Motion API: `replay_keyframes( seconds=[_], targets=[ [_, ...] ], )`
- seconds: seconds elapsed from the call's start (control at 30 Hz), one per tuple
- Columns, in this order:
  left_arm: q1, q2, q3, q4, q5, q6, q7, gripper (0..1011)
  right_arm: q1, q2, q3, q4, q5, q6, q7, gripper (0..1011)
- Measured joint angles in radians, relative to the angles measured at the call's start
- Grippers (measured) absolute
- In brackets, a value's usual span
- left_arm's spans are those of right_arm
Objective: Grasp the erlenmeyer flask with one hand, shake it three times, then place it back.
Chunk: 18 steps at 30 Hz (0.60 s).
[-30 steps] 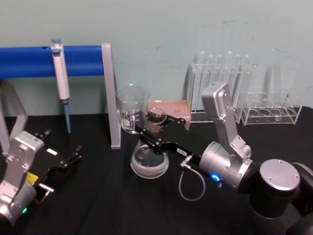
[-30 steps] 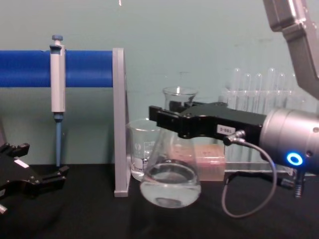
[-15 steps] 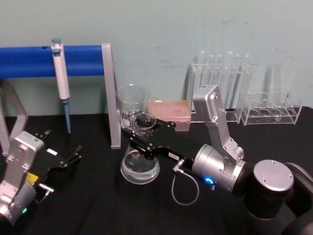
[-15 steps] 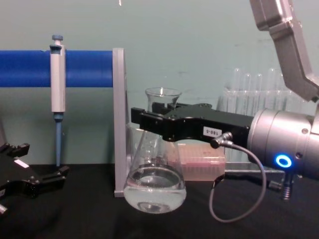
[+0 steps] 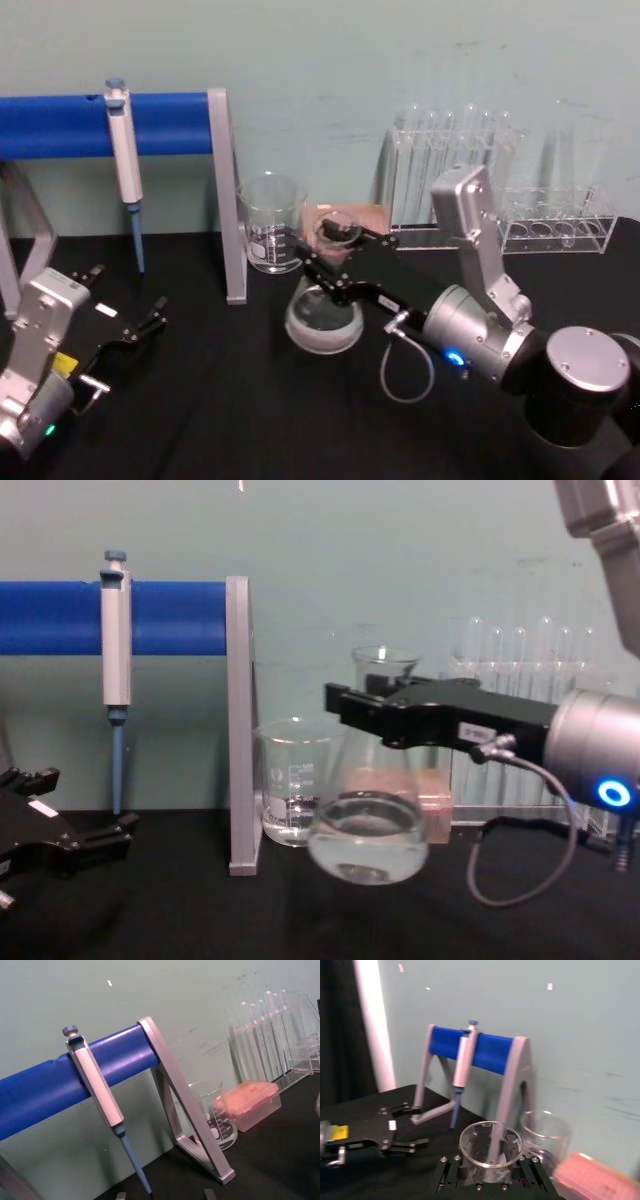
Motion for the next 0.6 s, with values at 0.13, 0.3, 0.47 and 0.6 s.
replay_keyframes(
  seconds=[0.13,0.3,0.47,0.6],
  targets=[
    [0.000,0.000,0.000,0.000,0.000,0.000,0.000,1001,-0.010,0.006,0.020,-0.007,-0.009,0.000,-0.024,453],
    [0.000,0.000,0.000,0.000,0.000,0.000,0.000,1001,-0.027,0.013,0.052,-0.018,-0.024,0.003,-0.055,453],
    [0.000,0.000,0.000,0.000,0.000,0.000,0.000,1001,-0.042,0.016,0.078,-0.029,-0.036,0.006,-0.075,453],
    [0.000,0.000,0.000,0.000,0.000,0.000,0.000,1001,-0.057,0.020,0.101,-0.038,-0.044,0.009,-0.089,453]
  ],
)
